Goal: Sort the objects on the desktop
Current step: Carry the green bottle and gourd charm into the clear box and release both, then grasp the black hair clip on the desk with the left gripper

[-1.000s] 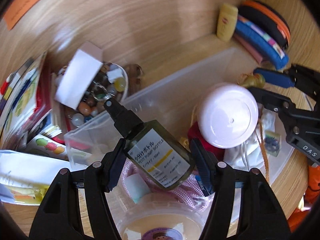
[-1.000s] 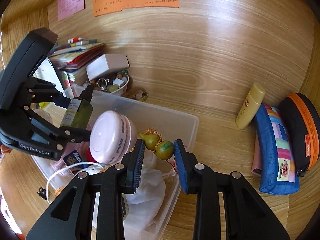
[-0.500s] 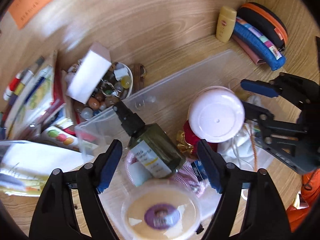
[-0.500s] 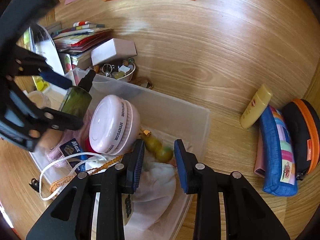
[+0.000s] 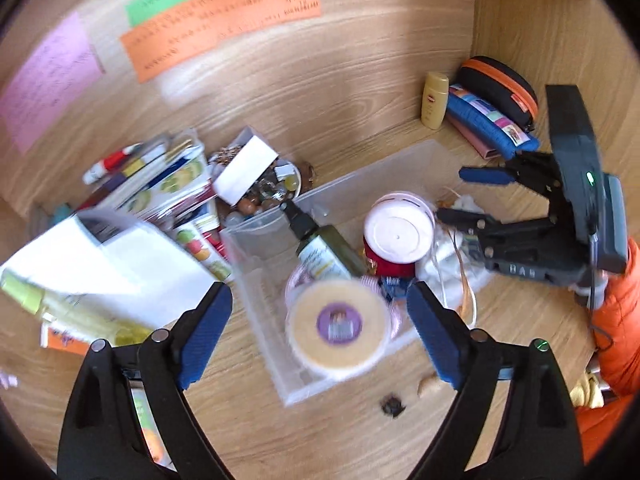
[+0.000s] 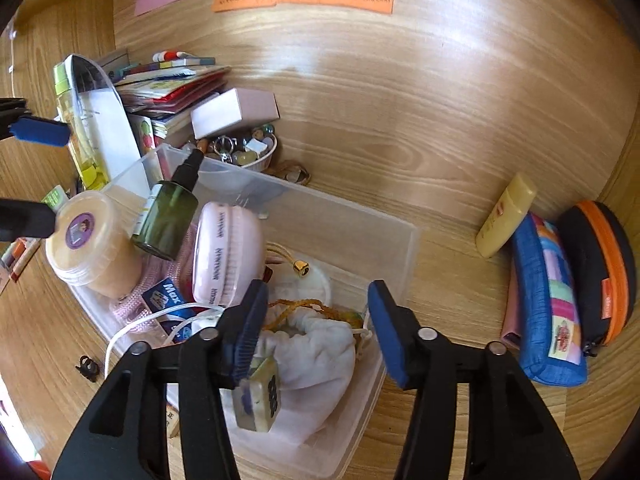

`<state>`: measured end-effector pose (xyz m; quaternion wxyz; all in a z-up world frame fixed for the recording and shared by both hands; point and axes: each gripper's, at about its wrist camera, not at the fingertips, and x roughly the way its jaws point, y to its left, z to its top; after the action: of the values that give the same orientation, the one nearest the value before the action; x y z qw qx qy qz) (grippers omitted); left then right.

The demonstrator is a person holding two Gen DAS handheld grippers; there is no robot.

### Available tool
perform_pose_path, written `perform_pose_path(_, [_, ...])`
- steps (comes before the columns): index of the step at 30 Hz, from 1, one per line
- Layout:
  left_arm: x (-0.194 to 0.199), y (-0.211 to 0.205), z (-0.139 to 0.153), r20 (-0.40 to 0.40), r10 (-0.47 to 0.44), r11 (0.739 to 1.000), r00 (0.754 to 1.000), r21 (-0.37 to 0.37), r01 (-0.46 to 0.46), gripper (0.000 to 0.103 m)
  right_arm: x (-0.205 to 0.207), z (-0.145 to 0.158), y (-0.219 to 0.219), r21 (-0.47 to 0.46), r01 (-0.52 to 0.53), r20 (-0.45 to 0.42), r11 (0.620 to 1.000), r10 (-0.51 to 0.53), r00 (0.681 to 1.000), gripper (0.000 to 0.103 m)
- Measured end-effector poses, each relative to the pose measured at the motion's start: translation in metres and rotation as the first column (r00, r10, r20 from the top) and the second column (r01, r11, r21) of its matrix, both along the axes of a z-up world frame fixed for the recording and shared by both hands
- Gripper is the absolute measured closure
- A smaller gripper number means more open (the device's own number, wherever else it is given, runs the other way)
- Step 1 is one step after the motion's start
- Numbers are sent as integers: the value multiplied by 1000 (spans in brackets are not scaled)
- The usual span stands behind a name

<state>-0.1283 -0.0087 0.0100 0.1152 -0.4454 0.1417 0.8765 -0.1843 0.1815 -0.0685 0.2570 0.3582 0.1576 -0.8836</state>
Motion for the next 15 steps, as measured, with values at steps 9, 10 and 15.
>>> perform_pose_path(9, [45,-24,-14,-21,35,999,999,9,-35,13,24,18,4,-10,7,-66,1000,-8,998,38])
perform_pose_path(10, [49,-26,-17,-18,42,999,999,19,-41,13,29,22,6,-12,4,-77,1000,-5,997,37])
perform_pose_path(15, [67,-27,-38,13,35,999,999,16,-35,13,53,36,13,-32,-24,-116,999,20,993,28])
